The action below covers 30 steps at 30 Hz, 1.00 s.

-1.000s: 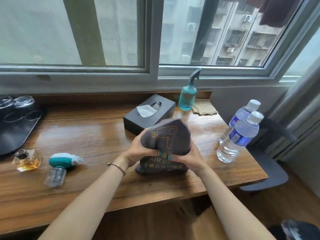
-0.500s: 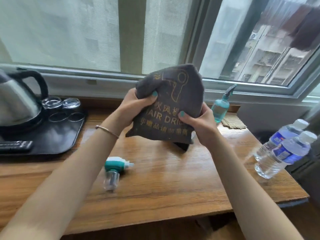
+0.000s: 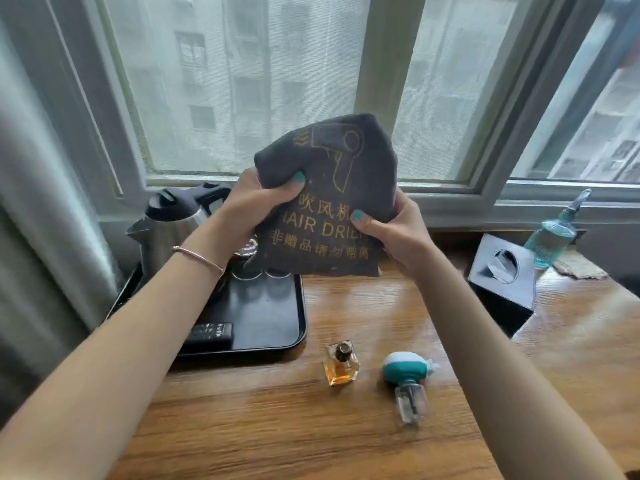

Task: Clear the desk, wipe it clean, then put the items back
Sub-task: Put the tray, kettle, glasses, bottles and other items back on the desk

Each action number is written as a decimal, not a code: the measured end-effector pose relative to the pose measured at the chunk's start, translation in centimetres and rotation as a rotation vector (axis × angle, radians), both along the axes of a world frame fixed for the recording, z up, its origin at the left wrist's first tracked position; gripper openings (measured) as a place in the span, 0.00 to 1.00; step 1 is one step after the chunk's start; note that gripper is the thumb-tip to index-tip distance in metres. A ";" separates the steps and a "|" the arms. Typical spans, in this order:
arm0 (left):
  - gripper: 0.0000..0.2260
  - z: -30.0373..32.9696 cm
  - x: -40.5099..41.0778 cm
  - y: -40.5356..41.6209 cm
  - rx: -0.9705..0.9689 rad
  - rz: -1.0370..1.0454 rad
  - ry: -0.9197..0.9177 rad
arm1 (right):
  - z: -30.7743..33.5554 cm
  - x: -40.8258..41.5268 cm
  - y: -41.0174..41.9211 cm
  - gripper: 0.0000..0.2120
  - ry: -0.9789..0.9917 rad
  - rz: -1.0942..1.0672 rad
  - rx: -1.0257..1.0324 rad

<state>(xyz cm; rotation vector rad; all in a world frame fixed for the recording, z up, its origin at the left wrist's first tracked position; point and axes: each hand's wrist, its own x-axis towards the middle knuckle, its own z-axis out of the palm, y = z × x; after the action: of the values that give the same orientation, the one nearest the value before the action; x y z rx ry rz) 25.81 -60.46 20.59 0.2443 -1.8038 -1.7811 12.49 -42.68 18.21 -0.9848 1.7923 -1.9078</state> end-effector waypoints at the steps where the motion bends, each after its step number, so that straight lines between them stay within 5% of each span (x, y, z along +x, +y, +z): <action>1: 0.12 -0.4 0.7 -1.0 0.005 0.011 -0.007 | -0.3 0.5 -1.1 0.24 -0.003 0.006 0.011; 9: 0.02 -5.4 2.9 -5.2 0.151 0.162 -0.108 | -6.1 2.0 -8.0 0.17 -0.139 0.056 0.082; 18: 0.11 -11.8 1.2 -7.2 0.206 0.196 -0.221 | -13.0 1.4 -10.9 0.19 -0.278 0.018 0.150; 21: 0.14 -13.2 0.7 -8.4 0.202 0.197 -0.243 | -13.9 0.6 -11.6 0.21 -0.180 0.017 0.183; 27: 0.26 -14.8 0.9 -9.0 -0.040 0.303 -0.327 | -14.4 -1.0 -12.0 0.25 0.043 -0.018 0.326; 30: 0.39 -15.0 1.8 -6.8 -0.355 0.433 -0.232 | -15.1 -1.3 -11.6 0.50 0.127 0.003 0.364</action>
<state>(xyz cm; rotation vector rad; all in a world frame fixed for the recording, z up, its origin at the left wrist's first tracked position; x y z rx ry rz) 27.59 -67.25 5.59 0.6626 -2.0025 -1.1511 11.14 -54.31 3.10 -0.9900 2.1099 -1.4686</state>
